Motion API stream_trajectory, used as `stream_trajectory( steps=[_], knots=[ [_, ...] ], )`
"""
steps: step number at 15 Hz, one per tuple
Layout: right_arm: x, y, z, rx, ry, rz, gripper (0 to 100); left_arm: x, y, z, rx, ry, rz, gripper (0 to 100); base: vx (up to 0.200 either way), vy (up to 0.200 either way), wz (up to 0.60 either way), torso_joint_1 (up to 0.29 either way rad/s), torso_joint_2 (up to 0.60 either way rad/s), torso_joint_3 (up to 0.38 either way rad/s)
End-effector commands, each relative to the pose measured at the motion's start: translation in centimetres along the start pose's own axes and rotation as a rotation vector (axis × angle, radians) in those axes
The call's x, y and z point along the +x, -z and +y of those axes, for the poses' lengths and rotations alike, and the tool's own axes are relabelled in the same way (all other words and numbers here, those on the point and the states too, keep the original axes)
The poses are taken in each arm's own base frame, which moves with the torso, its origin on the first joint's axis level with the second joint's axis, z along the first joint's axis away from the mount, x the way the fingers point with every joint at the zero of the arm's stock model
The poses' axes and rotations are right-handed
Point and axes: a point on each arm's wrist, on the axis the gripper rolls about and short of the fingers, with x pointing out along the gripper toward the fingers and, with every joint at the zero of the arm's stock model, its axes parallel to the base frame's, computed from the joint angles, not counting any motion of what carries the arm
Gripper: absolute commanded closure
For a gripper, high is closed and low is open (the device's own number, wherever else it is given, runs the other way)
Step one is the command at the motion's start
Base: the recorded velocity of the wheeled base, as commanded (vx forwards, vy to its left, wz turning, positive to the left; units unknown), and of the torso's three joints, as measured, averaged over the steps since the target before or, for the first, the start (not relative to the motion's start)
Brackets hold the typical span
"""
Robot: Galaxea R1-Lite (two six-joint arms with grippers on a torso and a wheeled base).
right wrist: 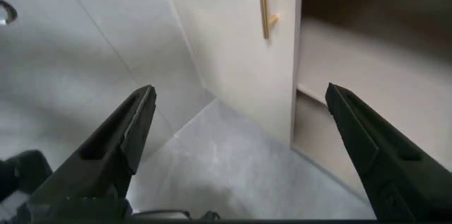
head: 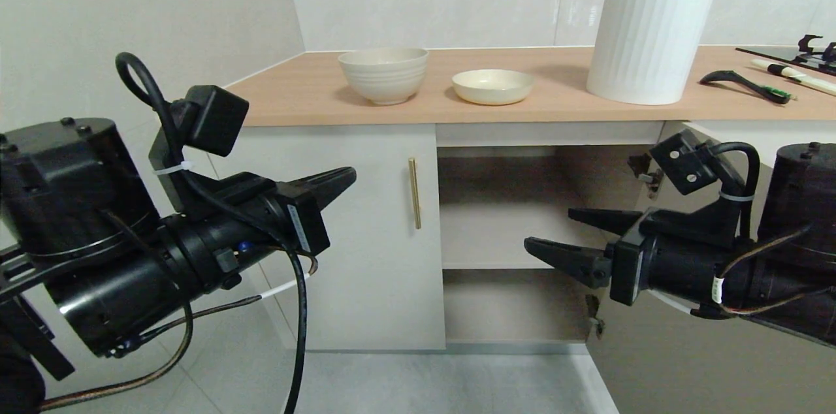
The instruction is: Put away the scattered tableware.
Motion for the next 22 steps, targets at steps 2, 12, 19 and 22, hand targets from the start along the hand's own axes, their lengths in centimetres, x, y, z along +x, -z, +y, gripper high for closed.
stream_trajectory(
  steps=[2, 12, 19, 22],
  knots=[
    [0.3, -0.3, 0.5, -0.003, -0.017, -0.005, 0, -0.4, -0.4, -0.1, 0.0, 0.002, -0.018, 100, 0.0, 0.0, 0.0, 0.0, 0.0, 0.0],
    [0.3, -0.8, 1.6, 0.022, -0.002, -0.031, 0, -0.7, -0.7, -0.1, 0.002, 0.003, -0.027, 100, 0.12, 0.0, 0.0, 0.002, 0.0, 0.002],
    [-0.1, -1.5, 2.7, 0.015, 0.034, -0.073, 0, -3.7, -3.0, -1.6, 0.007, 0.066, -0.133, 100, 0.057, 0.0, 0.0, 0.0, 0.0, 0.001],
    [-0.8, -1.9, 3.1, 0.013, 0.019, -0.091, 0, -3.7, -2.9, -1.7, 0.007, 0.073, -0.132, 100, 0.0, 0.0, 0.0, 0.0, 0.0, 0.0]
  ],
)
